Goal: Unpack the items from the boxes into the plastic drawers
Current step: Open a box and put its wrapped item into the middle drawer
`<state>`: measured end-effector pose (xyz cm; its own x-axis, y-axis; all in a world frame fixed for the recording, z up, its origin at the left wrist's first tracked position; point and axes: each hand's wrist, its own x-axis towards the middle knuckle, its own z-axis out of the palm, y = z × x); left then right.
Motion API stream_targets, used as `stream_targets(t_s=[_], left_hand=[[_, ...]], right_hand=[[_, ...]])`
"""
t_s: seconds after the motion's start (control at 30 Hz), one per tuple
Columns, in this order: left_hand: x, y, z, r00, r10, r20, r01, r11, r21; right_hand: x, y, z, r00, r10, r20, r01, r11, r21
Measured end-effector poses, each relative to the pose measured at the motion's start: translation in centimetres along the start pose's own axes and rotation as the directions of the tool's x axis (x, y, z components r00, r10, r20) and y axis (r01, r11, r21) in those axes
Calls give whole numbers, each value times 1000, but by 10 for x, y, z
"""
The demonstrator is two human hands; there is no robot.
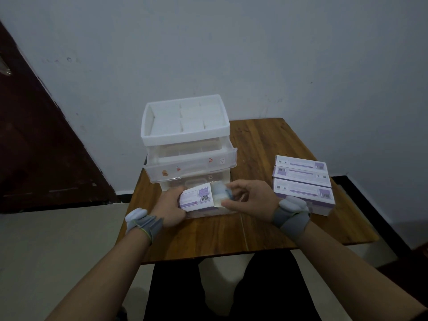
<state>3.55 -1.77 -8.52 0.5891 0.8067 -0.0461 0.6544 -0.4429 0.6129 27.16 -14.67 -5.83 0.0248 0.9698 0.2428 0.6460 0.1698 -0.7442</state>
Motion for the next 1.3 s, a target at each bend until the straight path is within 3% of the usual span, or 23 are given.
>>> stream_targets(t_s=[0.23,0.43,0.57,0.67,0.97,1.1,1.2,1.3], left_hand=[[1,3,2,1000,-13,-28,14,1000,17],[-6,-10,-9,998,-63,-20,64,997,52],[-11,-20,-15,995,-83,-59,85,996,33],[-12,-21,-14,993,-97,-68,102,992,76],[-17,-4,-21,991,-124,-44,131,972,194],[-17,-2,-29,969,-205,-137,175,964,-202],[-17,-3,-32,935,-272,-226,114,837,-535],[-15,-3,-37,906,-284,-314,26,777,-629]], right_hand=[[0,-1,-2,998,16,-57,-13,998,54],[-5,5,-41,975,209,-76,-189,959,209],[-13,9,-66,941,336,-43,-272,827,493],[-16,8,-80,911,404,-89,-247,704,666],[12,-29,-98,892,429,-140,-137,553,822],[36,-52,-92,857,502,-117,-229,574,786],[55,-65,-81,816,575,-68,-352,587,729],[74,-77,-72,784,621,-10,-435,561,704]])
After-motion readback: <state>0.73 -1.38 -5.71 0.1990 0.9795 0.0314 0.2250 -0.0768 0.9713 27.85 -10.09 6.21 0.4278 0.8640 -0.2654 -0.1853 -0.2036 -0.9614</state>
